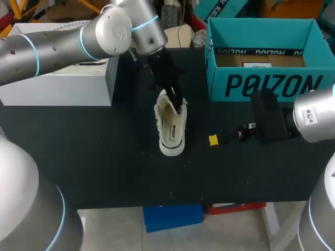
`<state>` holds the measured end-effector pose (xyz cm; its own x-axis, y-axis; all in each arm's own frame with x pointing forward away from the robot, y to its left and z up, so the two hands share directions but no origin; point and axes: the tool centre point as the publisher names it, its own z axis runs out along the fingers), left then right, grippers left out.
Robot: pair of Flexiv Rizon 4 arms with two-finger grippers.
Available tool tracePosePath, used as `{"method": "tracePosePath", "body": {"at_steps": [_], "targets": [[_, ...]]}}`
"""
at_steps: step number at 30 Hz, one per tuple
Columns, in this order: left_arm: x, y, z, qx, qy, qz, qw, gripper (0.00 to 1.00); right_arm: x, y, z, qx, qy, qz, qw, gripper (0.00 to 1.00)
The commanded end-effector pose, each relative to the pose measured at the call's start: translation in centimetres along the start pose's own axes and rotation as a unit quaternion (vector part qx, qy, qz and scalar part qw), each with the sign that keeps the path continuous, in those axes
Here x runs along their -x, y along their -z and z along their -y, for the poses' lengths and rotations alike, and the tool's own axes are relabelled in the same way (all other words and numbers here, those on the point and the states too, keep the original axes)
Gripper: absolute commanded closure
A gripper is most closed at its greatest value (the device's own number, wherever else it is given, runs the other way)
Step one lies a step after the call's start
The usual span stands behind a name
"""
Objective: Take the shoe out of the shoebox, open the shoe tongue, remove and reinsert the insole, then place the shoe into the shoebox
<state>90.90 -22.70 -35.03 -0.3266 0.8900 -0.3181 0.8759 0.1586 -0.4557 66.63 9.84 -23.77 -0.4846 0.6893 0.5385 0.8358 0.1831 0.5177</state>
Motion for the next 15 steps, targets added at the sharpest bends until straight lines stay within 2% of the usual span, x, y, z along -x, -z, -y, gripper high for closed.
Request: {"method": "tracePosePath", "body": {"at_steps": [1, 4, 8, 11, 15], "targets": [[0.2, 1.7, -0.1, 0.021, -0.008, 0.017, 1.000, 1.00, 0.0, 0.2, 0.1, 0.001, 0.000, 0.000, 1.000, 0.00], [-0.2, 4.2, -0.7, 0.052, -0.013, 0.035, 0.998, 1.00, 0.0, 0.2, 0.1, 0.001, 0.000, 0.000, 1.000, 0.00], [-1.8, 6.7, -0.9, 0.096, -0.012, 0.035, 0.995, 1.00, 0.0, 0.2, 0.1, 0.001, 0.000, 0.000, 1.000, 0.00], [-3.3, 7.3, -1.5, 0.115, -0.009, 0.024, 0.993, 1.00, 0.0, 0.2, 0.1, 0.001, 0.000, 0.000, 1.000, 0.00], [-4.2, 6.7, -1.5, 0.121, -0.008, 0.015, 0.993, 1.00, 0.0, 0.2, 0.1, 0.001, 0.000, 0.000, 1.000, 0.00]]}}
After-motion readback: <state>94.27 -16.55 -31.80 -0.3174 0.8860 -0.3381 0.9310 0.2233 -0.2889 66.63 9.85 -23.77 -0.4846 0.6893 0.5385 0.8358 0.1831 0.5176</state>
